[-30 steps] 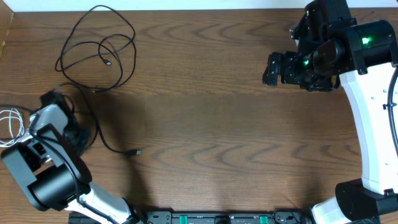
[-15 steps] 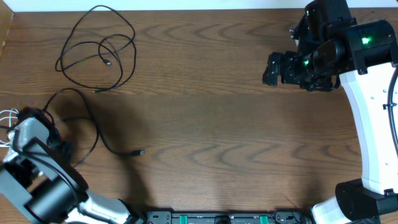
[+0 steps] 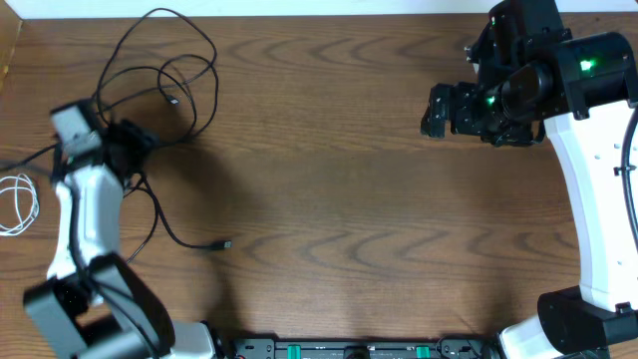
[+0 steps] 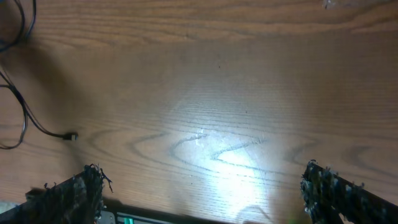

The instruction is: Untangle cables

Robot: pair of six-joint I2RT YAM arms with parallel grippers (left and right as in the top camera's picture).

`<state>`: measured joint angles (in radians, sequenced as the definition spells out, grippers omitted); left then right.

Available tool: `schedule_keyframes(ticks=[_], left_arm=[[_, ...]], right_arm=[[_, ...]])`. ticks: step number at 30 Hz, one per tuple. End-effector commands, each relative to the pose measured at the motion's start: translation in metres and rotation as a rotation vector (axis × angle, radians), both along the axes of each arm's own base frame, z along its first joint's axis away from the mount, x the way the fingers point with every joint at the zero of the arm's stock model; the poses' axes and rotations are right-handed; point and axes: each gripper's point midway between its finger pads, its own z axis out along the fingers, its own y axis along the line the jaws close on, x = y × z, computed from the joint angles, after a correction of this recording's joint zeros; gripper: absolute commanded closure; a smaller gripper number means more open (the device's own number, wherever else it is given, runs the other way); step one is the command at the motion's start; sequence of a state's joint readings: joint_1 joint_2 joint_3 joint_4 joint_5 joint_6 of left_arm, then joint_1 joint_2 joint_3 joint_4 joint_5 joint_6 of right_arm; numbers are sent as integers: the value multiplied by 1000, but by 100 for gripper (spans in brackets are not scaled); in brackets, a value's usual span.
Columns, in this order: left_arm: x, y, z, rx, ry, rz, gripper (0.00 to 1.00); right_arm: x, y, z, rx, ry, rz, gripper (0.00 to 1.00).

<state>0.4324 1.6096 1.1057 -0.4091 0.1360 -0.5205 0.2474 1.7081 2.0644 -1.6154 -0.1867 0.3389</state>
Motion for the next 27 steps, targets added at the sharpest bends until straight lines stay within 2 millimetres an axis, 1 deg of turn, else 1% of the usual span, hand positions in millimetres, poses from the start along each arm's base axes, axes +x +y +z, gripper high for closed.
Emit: schedule_keyframes(ticks=[1, 4, 5, 7, 8, 10, 11, 12, 13, 15, 16, 21, 25, 27], left_arm=[[34, -5, 19, -6, 37, -117, 24], [47, 3, 35, -11, 107, -135, 23], [50, 8, 37, -8, 131, -126, 21], [56, 16, 34, 4, 169, -113, 16], [56, 21, 28, 16, 191, -102, 14], [52, 29, 12, 40, 243, -79, 14], [50, 34, -7, 48, 298, -68, 15], [49, 35, -14, 45, 314, -66, 19], [48, 36, -23, 43, 334, -64, 27], [45, 40, -37, 46, 374, -58, 38], [43, 42, -44, 51, 395, -52, 42], [29, 54, -72, 89, 498, 19, 41], [26, 58, -83, 76, 517, 52, 42], [24, 59, -86, 71, 522, 61, 44]], right_arm=[[-2, 1, 3, -4, -14, 16, 1], [-2, 1, 3, -4, -14, 16, 1], [-2, 1, 3, -4, -14, 16, 1], [-2, 1, 3, -4, -14, 16, 1], [-2, 1, 3, -4, -14, 16, 1], [-2, 1, 3, -4, -14, 16, 1], [-2, 1, 3, -4, -14, 16, 1], [-2, 1, 3, -4, -14, 16, 1], [-2, 1, 3, -4, -14, 16, 1], [-2, 1, 3, -4, -14, 16, 1], [-2, 1, 3, -4, -14, 16, 1], [-2, 1, 3, -4, -14, 16, 1], [-2, 1, 3, -4, -14, 16, 1], [-2, 1, 3, -4, -14, 16, 1]])
